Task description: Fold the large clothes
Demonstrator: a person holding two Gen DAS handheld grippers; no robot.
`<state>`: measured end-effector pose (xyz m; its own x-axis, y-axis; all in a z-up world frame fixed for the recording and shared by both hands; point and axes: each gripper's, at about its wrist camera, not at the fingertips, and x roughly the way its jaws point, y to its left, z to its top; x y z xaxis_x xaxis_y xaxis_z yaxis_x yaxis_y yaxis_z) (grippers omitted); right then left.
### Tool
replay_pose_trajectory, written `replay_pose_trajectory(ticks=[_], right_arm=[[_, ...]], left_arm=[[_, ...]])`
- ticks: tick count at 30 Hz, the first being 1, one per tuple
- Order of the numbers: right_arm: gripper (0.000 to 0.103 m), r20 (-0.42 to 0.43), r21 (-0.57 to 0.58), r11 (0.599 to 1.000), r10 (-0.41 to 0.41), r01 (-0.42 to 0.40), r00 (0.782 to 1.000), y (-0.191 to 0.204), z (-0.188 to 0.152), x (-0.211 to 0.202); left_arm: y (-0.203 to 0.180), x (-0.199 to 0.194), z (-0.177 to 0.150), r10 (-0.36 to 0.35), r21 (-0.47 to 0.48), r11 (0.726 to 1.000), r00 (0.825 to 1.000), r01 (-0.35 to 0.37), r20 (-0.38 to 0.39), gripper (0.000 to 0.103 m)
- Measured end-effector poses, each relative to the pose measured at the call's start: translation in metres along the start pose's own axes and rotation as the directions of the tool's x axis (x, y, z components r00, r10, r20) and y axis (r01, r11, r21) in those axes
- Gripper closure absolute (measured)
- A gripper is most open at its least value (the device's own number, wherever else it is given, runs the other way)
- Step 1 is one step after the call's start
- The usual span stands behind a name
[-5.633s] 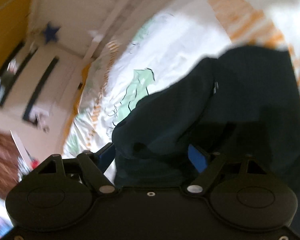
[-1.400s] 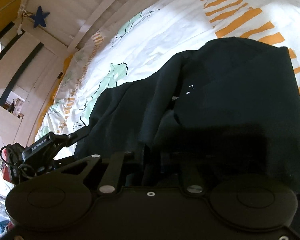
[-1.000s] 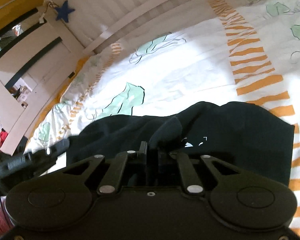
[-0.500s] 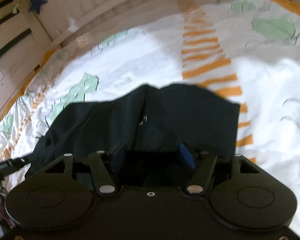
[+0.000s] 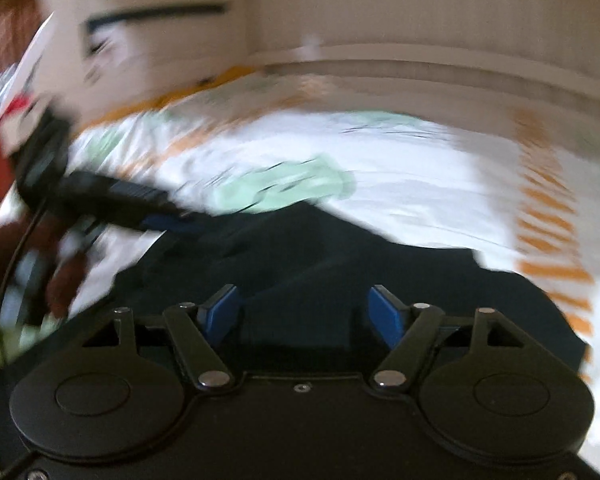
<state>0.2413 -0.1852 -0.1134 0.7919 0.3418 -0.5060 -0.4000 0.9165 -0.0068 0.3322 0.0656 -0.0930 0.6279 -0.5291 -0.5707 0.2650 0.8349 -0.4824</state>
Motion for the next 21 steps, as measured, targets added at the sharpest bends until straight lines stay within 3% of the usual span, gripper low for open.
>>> replay_pose_trajectory(ticks=[3,7,9,10,12,14,21], right_arm=[[0.029,-0.06,-0.127,0.992,-0.002,-0.006,0.998,0.033,-0.009,0.017],[0.032,-0.139,-0.179,0.983,-0.059,0.034,0.989,0.045,-0.026,0.036],[0.063,-0.139,-0.231,0.97,-0.106,0.072,0.985,0.044,-0.031,0.04],[0.068,-0.132,-0.219,0.973,-0.111,0.08,0.985,0.04,-0.029,0.039],[0.078,-0.117,-0.086,0.995,-0.051,0.041,0.992,0.017,-0.022,0.031],[0.079,-0.09,0.03,0.999,-0.022,0.025,0.996,-0.004,-0.016,0.023],[0.079,-0.048,0.205,0.979,0.018,-0.008,0.999,-0.037,-0.009,0.01]], left_arm=[[0.0,-0.003,-0.001,0.01,0.026,1.0,1.0,-0.009,-0.012,0.057],[-0.01,-0.007,-0.004,0.031,0.141,0.99,0.999,-0.028,-0.019,0.052],[-0.016,-0.007,-0.006,0.041,0.202,0.979,0.999,-0.036,-0.025,0.052],[-0.019,-0.006,-0.007,0.045,0.233,0.972,0.999,-0.037,-0.029,0.052],[-0.025,-0.005,-0.009,0.051,0.295,0.955,0.998,-0.038,-0.037,0.052],[-0.032,-0.003,-0.011,0.052,0.352,0.936,0.997,-0.031,-0.05,0.052],[-0.048,0.007,-0.022,0.019,0.479,0.877,0.992,0.041,-0.121,0.052]])
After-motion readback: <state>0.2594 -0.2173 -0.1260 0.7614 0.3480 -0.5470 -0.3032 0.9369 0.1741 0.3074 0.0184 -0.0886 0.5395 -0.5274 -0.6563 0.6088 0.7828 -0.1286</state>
